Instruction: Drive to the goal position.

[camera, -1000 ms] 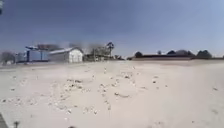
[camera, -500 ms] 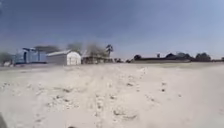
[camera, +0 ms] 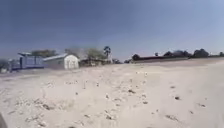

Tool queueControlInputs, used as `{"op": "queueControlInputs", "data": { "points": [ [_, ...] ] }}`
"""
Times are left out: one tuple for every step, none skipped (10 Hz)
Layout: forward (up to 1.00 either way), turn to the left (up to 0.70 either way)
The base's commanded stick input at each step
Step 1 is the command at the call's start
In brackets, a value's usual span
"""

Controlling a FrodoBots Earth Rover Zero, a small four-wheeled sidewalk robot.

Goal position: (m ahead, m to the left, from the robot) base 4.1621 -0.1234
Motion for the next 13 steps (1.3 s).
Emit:
{"op": "queueControlInputs", "data": {
  "points": [
    [1.00, 0.00],
    [1.00, 0.00],
    [1.00, 0.00],
    [1.00, 0.00],
    [1.00, 0.00],
    [1.00, 0.00],
    [1.00, 0.00],
    [1.00, 0.00],
    [1.00, 0.00],
    [1.00, 0.00],
    [1.00, 0.00],
    [1.00, 0.00],
    [1.00, 0.00]
  ]
}}
